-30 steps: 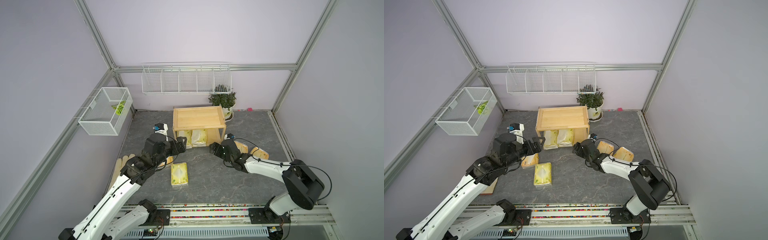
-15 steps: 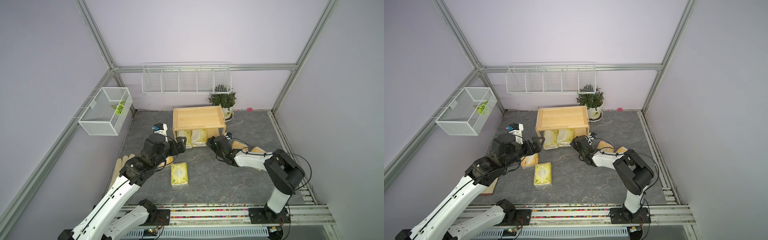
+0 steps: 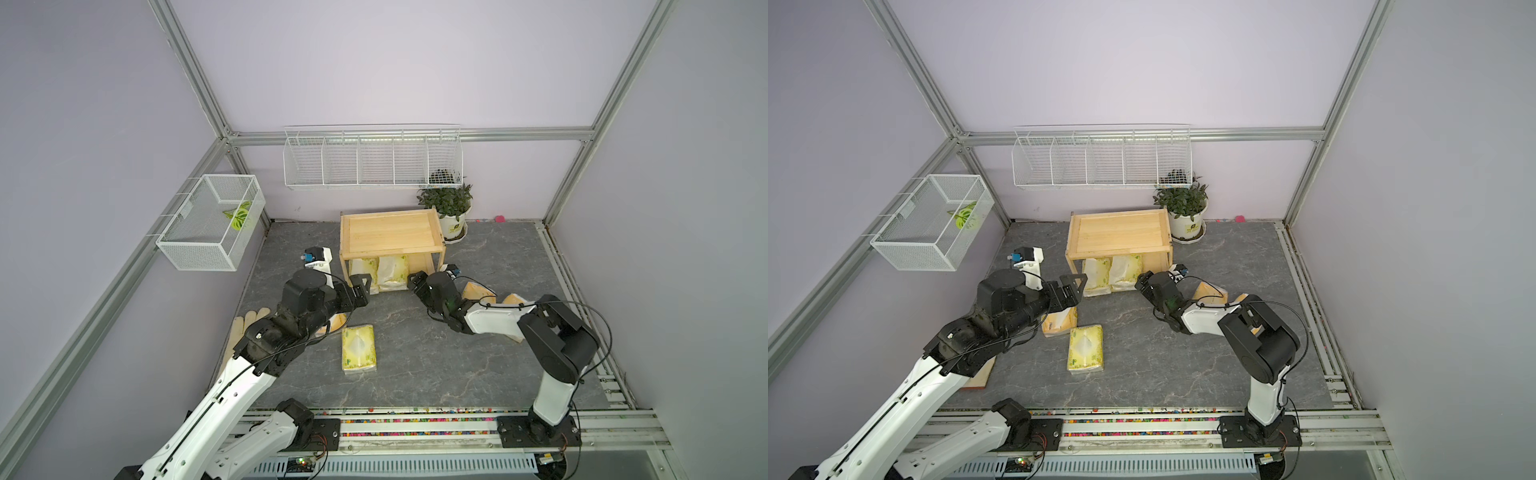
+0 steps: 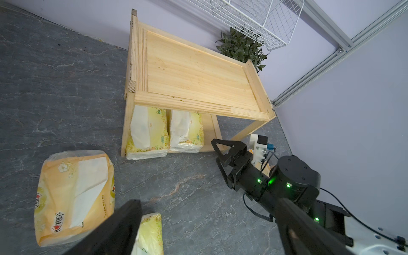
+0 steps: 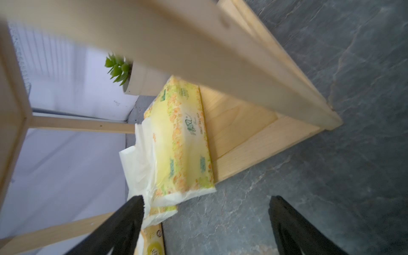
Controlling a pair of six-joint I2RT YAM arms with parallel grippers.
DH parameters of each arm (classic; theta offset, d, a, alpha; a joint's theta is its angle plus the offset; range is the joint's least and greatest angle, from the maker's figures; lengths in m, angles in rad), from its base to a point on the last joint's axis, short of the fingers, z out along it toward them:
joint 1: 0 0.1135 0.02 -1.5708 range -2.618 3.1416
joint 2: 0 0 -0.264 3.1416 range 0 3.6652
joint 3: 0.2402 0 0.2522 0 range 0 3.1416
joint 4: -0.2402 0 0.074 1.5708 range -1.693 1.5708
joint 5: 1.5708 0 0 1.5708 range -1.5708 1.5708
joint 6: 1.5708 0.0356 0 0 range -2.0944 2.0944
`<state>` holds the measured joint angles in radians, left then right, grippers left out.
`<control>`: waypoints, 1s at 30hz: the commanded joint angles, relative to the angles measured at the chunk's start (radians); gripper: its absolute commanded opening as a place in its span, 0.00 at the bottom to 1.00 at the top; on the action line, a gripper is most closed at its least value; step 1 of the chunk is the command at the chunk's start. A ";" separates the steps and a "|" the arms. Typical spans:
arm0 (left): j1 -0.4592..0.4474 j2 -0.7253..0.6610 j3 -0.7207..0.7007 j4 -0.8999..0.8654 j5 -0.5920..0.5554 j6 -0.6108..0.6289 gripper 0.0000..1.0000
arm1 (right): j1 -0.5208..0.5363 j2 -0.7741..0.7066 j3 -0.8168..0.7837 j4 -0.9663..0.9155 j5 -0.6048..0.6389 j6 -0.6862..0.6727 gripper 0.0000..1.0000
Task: Place the tissue boxes on the shelf by color
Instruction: Adjust the box of tissues on the shelf.
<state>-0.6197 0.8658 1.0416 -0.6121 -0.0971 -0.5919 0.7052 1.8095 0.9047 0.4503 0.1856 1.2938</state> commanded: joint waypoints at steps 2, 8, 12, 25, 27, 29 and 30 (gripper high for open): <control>0.004 -0.015 -0.007 -0.002 0.005 0.009 1.00 | 0.008 -0.095 -0.065 0.058 -0.042 -0.003 0.94; 0.005 -0.025 -0.014 0.005 0.011 0.007 1.00 | 0.017 -0.131 -0.125 0.102 -0.069 -0.021 0.95; 0.005 -0.020 -0.010 0.005 0.013 0.012 1.00 | 0.018 -0.068 -0.122 0.229 -0.100 -0.078 0.95; 0.005 -0.025 -0.009 -0.012 0.016 0.021 1.00 | 0.018 0.122 -0.047 0.428 -0.043 -0.137 0.94; 0.005 -0.027 -0.012 -0.012 0.016 0.022 1.00 | 0.018 0.124 -0.041 0.426 -0.045 -0.136 0.94; 0.004 -0.027 -0.017 -0.011 0.016 0.021 1.00 | 0.019 0.114 -0.041 0.425 -0.049 -0.137 0.94; 0.005 -0.028 -0.018 -0.009 0.017 0.021 1.00 | 0.019 0.102 -0.045 0.416 -0.048 -0.133 0.94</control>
<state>-0.6197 0.8505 1.0397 -0.6117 -0.0883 -0.5888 0.7197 1.9297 0.8459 0.8356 0.1226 1.1812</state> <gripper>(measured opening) 0.997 0.936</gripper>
